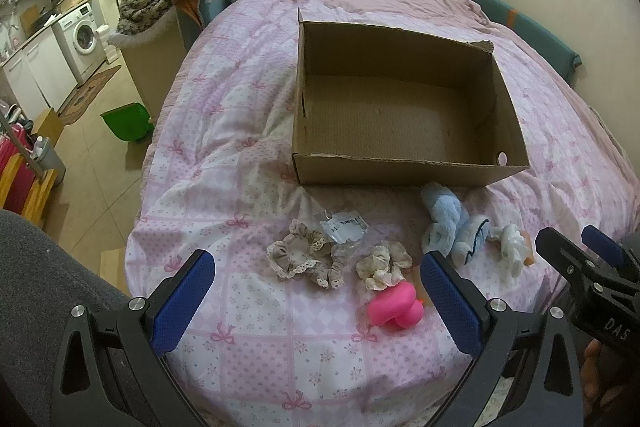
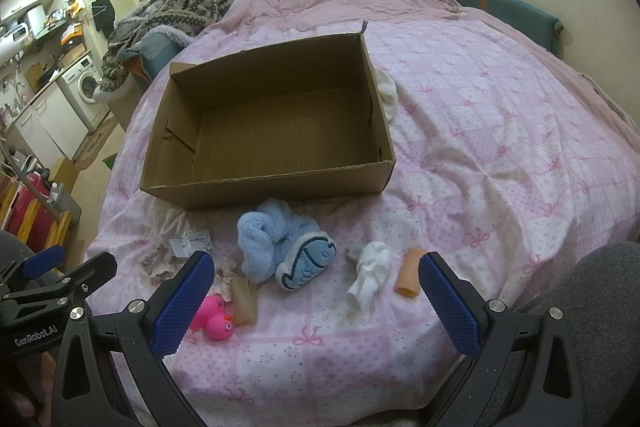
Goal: Organize soft objects
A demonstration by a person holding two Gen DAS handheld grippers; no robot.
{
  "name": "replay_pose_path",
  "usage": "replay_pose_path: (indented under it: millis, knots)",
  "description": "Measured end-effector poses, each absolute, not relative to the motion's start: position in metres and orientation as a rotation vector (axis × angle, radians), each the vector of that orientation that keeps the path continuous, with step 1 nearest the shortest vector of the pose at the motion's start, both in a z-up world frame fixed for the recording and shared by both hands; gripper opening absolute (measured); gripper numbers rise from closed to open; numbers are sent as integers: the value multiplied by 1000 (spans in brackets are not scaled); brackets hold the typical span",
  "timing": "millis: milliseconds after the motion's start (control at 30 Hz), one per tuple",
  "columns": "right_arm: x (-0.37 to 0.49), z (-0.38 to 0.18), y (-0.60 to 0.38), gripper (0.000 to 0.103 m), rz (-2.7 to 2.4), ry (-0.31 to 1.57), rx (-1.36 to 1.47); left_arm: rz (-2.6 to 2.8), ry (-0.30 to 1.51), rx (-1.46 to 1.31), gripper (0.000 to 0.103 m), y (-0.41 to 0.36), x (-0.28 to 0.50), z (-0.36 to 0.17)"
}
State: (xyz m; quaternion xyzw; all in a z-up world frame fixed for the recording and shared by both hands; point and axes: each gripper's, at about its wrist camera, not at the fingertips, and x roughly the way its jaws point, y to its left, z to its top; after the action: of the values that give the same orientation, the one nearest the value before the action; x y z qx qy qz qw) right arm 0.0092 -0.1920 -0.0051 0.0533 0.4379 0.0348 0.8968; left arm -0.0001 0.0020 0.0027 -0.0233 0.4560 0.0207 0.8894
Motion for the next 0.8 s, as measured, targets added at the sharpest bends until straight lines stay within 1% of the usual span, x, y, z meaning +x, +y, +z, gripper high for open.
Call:
replay_pose_path:
  millis: [467, 800]
  knots:
    - [10, -6, -192, 103, 74, 911, 113, 45, 959, -44, 103, 1, 2, 3]
    - [33, 10, -211, 103, 113, 971, 168, 28, 1013, -55, 103, 4, 24, 15]
